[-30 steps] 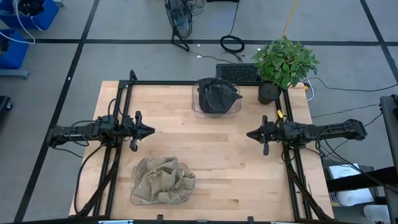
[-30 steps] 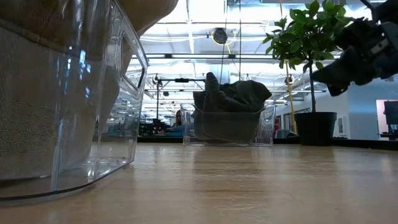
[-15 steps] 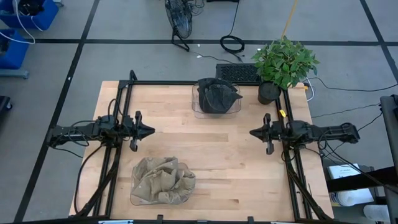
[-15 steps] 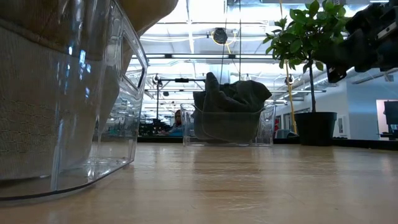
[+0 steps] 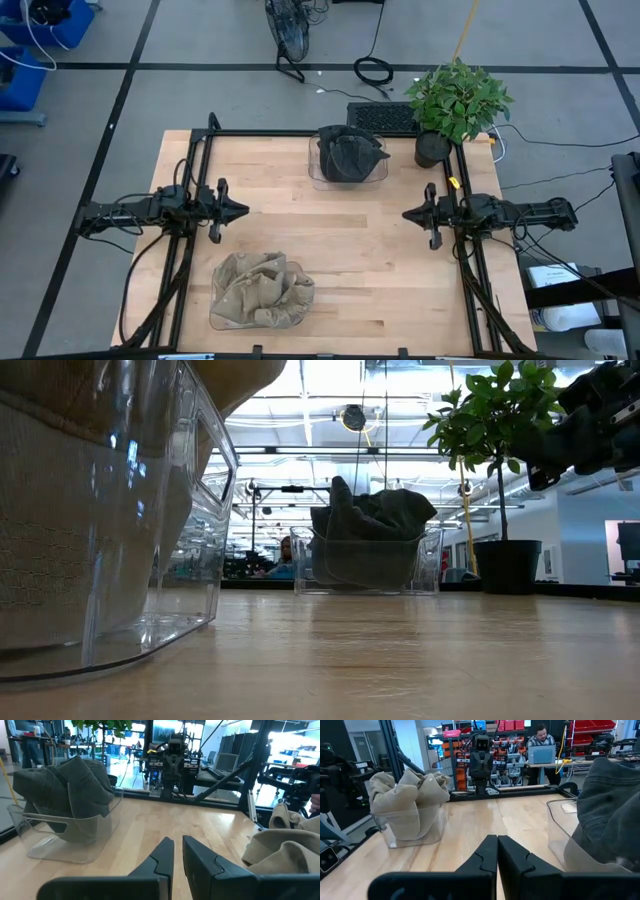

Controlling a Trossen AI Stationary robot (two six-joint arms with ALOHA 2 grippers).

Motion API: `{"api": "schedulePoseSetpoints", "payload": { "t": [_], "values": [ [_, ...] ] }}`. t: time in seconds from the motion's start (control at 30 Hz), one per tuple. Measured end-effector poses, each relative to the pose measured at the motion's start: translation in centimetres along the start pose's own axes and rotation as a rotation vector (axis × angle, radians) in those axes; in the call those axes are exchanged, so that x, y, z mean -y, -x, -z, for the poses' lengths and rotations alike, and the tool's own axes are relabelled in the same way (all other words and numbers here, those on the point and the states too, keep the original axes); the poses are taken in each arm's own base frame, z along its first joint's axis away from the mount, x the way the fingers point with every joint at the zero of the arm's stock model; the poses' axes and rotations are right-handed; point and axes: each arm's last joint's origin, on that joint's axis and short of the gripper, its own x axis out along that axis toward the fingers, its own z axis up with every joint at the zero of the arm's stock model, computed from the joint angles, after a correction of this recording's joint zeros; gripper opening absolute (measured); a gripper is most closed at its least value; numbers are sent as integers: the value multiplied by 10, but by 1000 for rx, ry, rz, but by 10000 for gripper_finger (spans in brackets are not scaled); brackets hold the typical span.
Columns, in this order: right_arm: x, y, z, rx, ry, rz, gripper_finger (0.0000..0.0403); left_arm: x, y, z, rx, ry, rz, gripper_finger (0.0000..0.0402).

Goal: Pick & Place hat
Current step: Return to Home Position

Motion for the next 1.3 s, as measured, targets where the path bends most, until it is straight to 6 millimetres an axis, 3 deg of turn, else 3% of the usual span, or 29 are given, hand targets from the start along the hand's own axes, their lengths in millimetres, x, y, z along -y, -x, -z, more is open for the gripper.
{"api": "schedulePoseSetpoints", "payload": {
  "t": [0.37,0.73,1.3],
  "values": [
    [1,0,-4,37,60,59,0,0,0,0,1,0,0,47],
    [0,3,-26,273,36,41,0,0,0,0,0,0,-1,47],
    [0,4,-28,290,34,37,0,0,0,0,0,-2,0,47]
  ]
}}
